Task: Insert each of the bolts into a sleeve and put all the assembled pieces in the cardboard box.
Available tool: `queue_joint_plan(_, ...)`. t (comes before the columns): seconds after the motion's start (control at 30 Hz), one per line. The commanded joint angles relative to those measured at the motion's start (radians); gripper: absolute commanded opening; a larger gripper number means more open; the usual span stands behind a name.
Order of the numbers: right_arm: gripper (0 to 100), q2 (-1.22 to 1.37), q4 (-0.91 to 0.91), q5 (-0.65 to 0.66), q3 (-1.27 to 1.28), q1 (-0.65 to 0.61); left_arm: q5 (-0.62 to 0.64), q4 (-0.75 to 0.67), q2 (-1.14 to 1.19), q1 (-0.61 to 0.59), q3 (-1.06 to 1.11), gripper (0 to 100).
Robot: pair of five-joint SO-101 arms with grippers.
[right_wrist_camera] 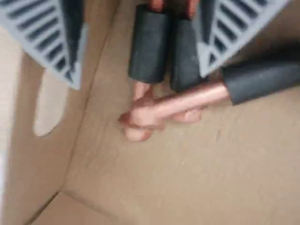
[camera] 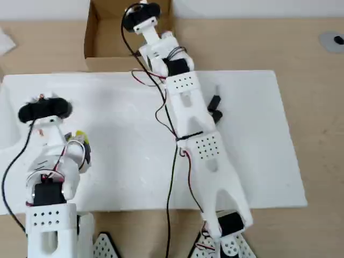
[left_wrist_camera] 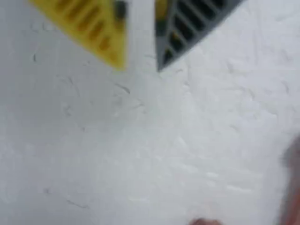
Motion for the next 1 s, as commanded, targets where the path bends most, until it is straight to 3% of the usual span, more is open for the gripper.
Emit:
queue_joint_plan(0.0,21.7,-0.036,0.086,0.009,-0.147,-0.013,0.049,-0.015,0.005,-0.097,-0.092,9)
queue_joint_plan(0.2,21.7,-0.234,0.333,0.011,-0.140,0.050,0.086,-0.014,0.094,-0.236,-0.245,9)
queue_joint_plan(0.33,21.7,-0.349,0.523,0.018,-0.140,0.093,0.106,-0.011,0.366,-0.241,-0.391,9)
queue_joint_plan(0.43,21.7,-0.418,0.684,0.101,-0.140,0.117,0.100,0.035,0.596,-0.239,-0.554,9)
queue_joint_plan(0.6,21.7,-0.507,0.905,0.212,-0.137,0.165,-0.044,0.203,0.941,-0.244,-0.914,9)
queue_joint_plan(0.77,21.7,-0.575,0.901,0.213,-0.113,0.283,-0.311,0.465,1.230,-0.252,-1.264,9)
queue_joint_plan(0.97,21.7,-0.628,0.901,0.215,0.105,0.389,-0.466,0.632,1.475,-0.328,-1.567,5)
